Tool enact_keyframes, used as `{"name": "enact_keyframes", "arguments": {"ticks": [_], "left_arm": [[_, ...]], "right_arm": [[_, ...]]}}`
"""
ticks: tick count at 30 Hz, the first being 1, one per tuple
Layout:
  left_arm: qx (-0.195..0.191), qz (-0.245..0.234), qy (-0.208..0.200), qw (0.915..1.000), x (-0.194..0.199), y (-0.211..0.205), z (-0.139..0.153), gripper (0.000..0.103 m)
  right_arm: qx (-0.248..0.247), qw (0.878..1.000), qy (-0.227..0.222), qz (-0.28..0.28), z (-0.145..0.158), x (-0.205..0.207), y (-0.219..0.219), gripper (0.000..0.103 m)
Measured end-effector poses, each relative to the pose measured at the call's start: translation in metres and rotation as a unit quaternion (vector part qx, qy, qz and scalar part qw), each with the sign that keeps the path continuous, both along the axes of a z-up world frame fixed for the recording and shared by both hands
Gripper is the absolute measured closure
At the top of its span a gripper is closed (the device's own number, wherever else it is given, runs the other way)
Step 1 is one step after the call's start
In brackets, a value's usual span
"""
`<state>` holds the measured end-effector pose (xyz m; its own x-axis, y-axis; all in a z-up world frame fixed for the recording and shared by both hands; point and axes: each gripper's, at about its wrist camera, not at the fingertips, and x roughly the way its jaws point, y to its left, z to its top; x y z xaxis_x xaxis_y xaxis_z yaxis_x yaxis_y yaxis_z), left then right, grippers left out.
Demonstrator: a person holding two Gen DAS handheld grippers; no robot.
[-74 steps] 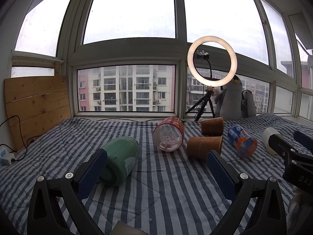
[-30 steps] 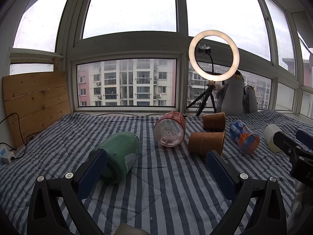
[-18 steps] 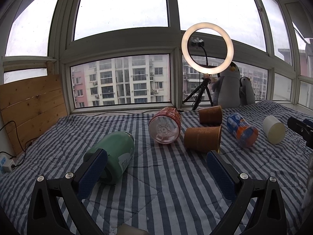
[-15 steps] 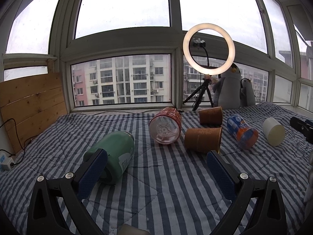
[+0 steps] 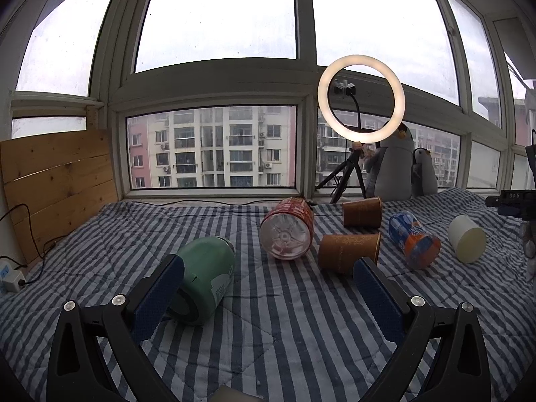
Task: Flip cup upside down
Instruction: 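Move the right tool to the cream-white cup lying on its side and grasp it, then lift the white cup with the right tool and carry it toward the left tool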
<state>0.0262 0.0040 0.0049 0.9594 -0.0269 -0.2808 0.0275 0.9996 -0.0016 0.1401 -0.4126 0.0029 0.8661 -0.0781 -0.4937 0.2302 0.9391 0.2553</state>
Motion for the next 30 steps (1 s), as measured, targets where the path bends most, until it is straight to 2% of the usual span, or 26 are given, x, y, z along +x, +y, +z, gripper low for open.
{"name": "enact_keyframes", "arguments": {"ticks": [1,5,7,9,14,18,24,30], "left_arm": [[0.002,-0.001,-0.001,1.0000,0.000,-0.001,0.000,0.000],[0.009,-0.008,-0.002,0.9999,-0.001,-0.008,-0.002,0.000],[0.015,-0.010,0.000,0.9998,0.000,-0.011,-0.003,0.000],[0.017,-0.014,0.002,0.9998,0.002,-0.014,-0.004,0.000],[0.023,-0.020,0.006,0.9995,0.004,-0.019,-0.007,0.000],[0.022,-0.023,0.007,0.9995,0.005,-0.019,-0.008,0.000],[0.012,-0.025,0.005,0.9996,0.003,-0.014,-0.006,0.000],[-0.001,-0.029,0.008,0.9996,0.002,-0.008,-0.004,0.000]], "right_arm": [[0.010,1.000,0.011,-0.003,-0.001,0.010,-0.010,0.055],[0.049,0.997,0.048,-0.016,-0.010,0.050,-0.043,0.067],[0.079,0.994,0.071,-0.021,-0.020,0.069,-0.057,0.077],[0.105,0.990,0.088,-0.028,-0.031,0.084,-0.069,0.081],[0.167,0.980,0.101,-0.038,-0.050,0.107,-0.094,0.081],[0.203,0.972,0.122,-0.010,-0.063,0.118,-0.097,0.081],[0.227,0.964,0.134,0.027,-0.069,0.116,-0.090,0.081],[0.236,0.961,0.142,0.040,-0.073,0.101,-0.075,0.081]]}}
